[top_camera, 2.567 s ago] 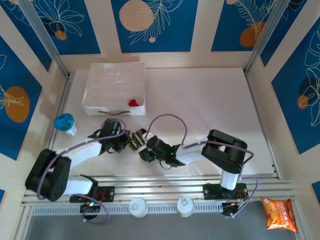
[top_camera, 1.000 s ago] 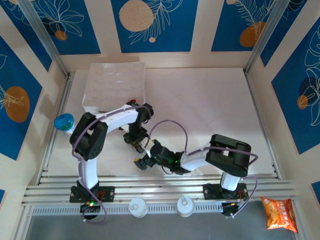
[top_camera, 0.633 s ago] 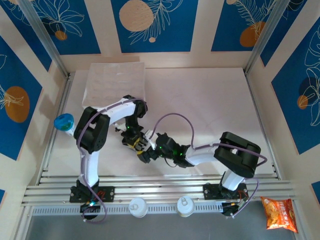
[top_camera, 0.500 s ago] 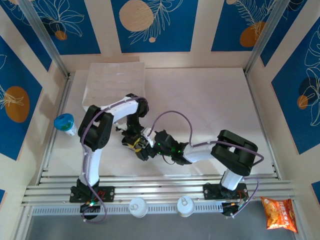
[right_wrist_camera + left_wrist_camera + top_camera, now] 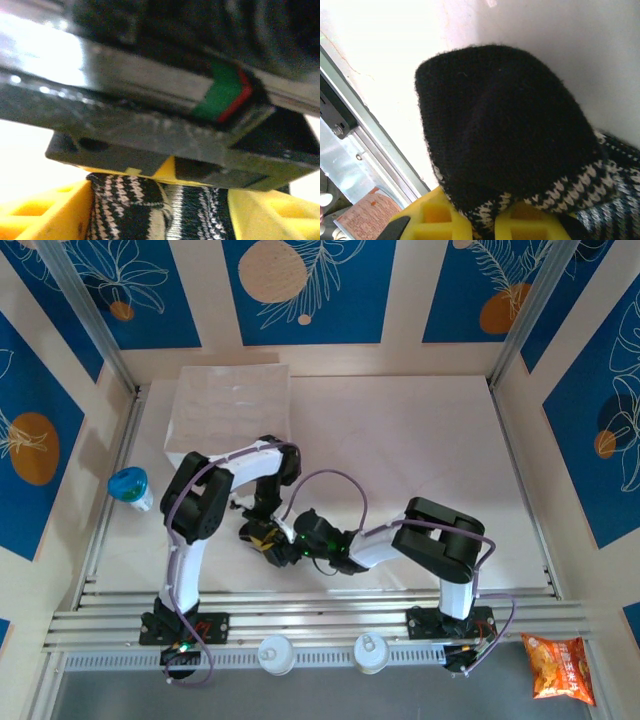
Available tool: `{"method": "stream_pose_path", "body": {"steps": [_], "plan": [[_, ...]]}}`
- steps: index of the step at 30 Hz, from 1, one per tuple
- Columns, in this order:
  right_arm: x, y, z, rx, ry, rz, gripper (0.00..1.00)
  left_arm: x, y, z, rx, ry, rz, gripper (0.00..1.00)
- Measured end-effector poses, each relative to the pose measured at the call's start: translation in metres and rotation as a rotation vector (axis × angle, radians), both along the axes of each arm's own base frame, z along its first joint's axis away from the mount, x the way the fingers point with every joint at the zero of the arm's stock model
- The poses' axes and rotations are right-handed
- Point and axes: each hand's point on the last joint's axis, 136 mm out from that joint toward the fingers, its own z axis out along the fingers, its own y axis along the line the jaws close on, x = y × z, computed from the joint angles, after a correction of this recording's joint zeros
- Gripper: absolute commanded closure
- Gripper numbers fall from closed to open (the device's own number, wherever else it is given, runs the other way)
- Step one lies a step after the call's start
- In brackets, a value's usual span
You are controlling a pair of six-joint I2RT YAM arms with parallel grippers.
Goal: Roll the socks
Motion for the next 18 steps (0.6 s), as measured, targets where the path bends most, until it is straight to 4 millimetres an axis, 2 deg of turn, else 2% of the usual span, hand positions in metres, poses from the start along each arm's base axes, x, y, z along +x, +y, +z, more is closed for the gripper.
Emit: {"method": "stream_pose_path", "body": {"steps": [1, 6, 10, 12, 15, 16, 18], "plan": [[-0.003, 0.002, 0.000, 0.003, 0.004, 0.000, 0.42, 0.000, 0.000, 0.000, -0.003, -0.005, -0.001, 1.00], [-0.009, 0.005, 0.000, 0.001, 0.018, -0.035, 0.47, -0.001, 0.000, 0.000, -0.018, -0.028, -0.002, 1.00], [-0.010, 0.006, -0.003, 0.006, 0.042, -0.059, 0.54, -0.001, 0.000, 0.000, -0.028, -0.045, -0.003, 1.00], [-0.011, 0.008, -0.003, 0.011, 0.054, -0.066, 0.67, -0.001, 0.001, 0.000, -0.032, -0.052, -0.003, 1.00], [-0.013, 0.009, -0.004, 0.011, 0.072, -0.073, 0.93, 0.000, 0.003, 0.000, -0.029, -0.067, -0.010, 1.00], [-0.013, 0.009, -0.004, 0.013, 0.078, -0.078, 1.00, 0.001, 0.004, 0.000, -0.026, -0.075, -0.014, 0.98], [-0.013, 0.009, -0.003, 0.023, 0.094, -0.092, 1.00, 0.002, 0.006, 0.001, -0.028, -0.101, -0.022, 0.78]]}}
